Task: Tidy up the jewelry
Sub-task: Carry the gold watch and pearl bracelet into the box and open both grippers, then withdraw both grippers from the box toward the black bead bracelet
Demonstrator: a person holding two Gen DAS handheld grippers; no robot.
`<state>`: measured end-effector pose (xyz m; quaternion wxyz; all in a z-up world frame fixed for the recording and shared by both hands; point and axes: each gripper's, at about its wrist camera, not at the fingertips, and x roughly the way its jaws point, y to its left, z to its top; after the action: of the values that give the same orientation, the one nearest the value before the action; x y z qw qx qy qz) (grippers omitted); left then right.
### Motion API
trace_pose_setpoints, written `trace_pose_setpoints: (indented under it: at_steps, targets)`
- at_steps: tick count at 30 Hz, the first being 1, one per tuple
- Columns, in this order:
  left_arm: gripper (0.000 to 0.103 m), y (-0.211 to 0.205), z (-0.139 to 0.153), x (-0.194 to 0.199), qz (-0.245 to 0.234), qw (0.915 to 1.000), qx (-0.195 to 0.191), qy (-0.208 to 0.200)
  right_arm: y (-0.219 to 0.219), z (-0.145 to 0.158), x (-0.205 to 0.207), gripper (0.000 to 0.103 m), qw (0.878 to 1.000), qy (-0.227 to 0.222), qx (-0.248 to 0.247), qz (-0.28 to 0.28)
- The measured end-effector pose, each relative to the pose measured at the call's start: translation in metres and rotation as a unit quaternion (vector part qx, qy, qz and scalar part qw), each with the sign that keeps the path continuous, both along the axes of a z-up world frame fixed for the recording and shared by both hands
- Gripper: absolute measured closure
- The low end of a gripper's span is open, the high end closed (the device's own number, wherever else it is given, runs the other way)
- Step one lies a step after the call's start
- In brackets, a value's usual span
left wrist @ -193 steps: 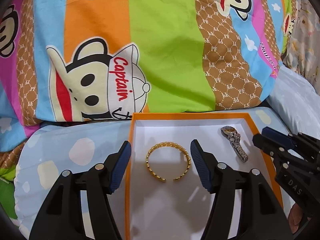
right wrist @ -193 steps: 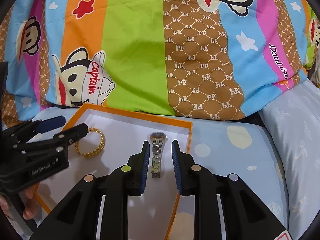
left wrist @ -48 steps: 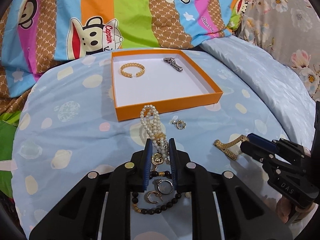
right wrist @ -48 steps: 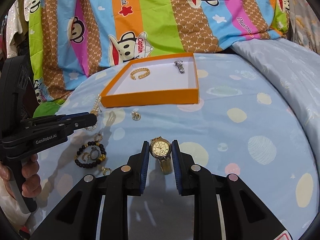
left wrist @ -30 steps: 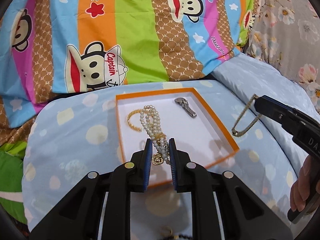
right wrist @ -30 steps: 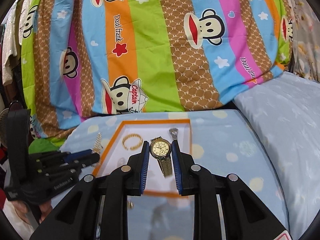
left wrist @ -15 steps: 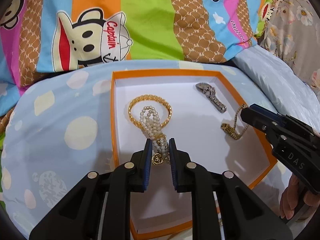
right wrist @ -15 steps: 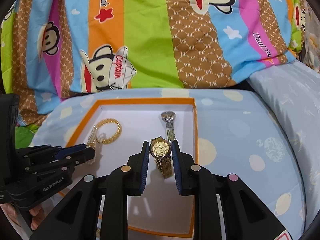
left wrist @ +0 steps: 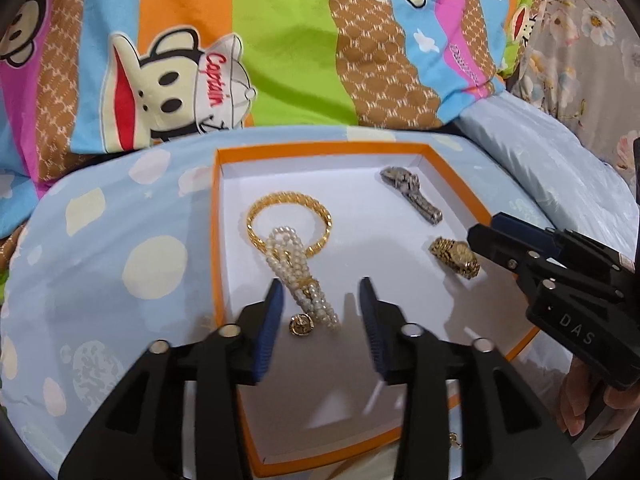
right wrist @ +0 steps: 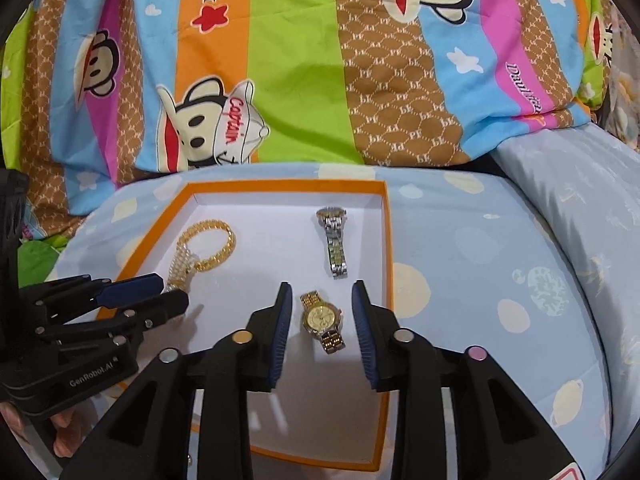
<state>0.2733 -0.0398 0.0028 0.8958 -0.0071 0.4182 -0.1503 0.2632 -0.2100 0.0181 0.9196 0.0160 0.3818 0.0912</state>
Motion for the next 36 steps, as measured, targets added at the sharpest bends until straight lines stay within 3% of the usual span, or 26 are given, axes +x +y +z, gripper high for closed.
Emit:
trace_pose_setpoints:
  at_steps: [2,8,14,24,30,36]
  targets:
    - [0.047,0.007,0.01,-0.004,0.012,0.9997,-0.013,-0.018,-0.002,0.006,-0.005,0.07,1.0,-0.005,0.004,-0.002]
    - [0.047,0.033,0.034,-0.03,0.036,0.9983,-0.031,-0.034,-0.01,0.021,-0.041,0.07,1.0,-0.018,0.012,0.003]
    - [0.046,0.057,0.044,-0.082,0.044,0.9979,-0.024,-0.04,-0.014,0.024,-0.092,0.07,0.999,-0.017,0.026,0.009]
    - [0.041,0.066,0.009,-0.161,0.03,0.9995,-0.003,-0.004,-0.01,-0.005,-0.164,0.069,0.999,0.011,0.04,0.005]
    - [0.041,0.063,-0.014,-0.177,0.019,0.9992,-0.002,0.036,-0.006,-0.018,-0.179,0.069,0.998,0.028,0.048,0.004]
    - [0.041,0.055,-0.016,-0.182,0.012,0.9995,0.012,0.028,-0.004,-0.02,-0.179,0.069,0.998,0.033,0.051,0.006]
